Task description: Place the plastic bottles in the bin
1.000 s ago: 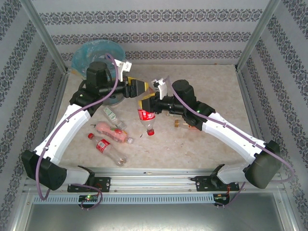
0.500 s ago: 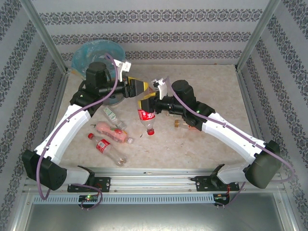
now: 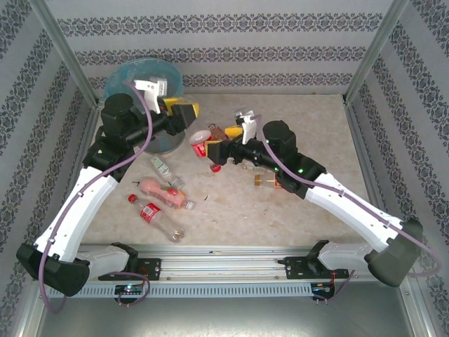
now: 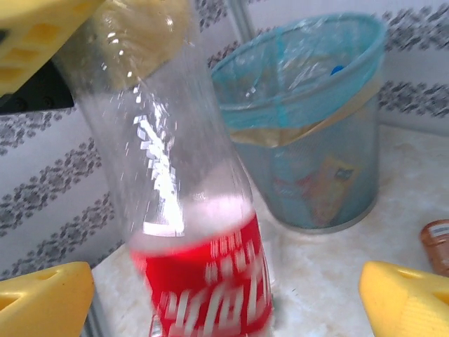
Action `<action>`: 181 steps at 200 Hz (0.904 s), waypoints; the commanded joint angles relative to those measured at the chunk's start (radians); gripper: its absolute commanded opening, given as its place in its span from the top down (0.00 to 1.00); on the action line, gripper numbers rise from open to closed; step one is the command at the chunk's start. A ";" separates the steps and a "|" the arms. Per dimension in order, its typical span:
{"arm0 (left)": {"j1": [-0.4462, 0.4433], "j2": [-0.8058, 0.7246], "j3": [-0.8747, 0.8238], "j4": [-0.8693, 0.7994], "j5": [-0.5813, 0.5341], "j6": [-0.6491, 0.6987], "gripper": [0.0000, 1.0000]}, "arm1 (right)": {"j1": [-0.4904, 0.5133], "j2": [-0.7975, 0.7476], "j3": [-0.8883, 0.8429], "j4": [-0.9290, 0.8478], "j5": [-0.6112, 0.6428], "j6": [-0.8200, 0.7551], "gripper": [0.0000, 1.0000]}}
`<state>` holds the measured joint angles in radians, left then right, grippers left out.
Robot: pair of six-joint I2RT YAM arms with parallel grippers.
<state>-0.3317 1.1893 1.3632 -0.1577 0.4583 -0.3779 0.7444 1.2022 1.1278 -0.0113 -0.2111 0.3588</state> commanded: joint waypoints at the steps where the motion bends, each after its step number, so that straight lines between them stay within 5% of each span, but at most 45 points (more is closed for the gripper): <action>1: 0.021 -0.023 0.091 0.029 -0.233 0.086 0.77 | 0.011 -0.063 -0.032 0.035 0.141 -0.041 0.02; 61: 0.077 0.011 0.214 0.165 -0.522 0.197 0.80 | -0.016 -0.099 -0.047 0.056 0.224 -0.121 0.02; 97: 0.148 0.103 0.286 0.213 -0.597 0.264 0.79 | -0.034 -0.092 -0.053 0.051 0.196 -0.111 0.02; 181: 0.341 0.447 0.445 0.221 -0.559 0.324 0.80 | -0.059 -0.072 -0.077 0.040 0.168 -0.066 0.03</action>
<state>-0.0486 1.5475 1.7401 0.0536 -0.1318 -0.0742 0.6960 1.1141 1.0573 0.0113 -0.0273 0.2676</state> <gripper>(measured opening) 0.598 0.976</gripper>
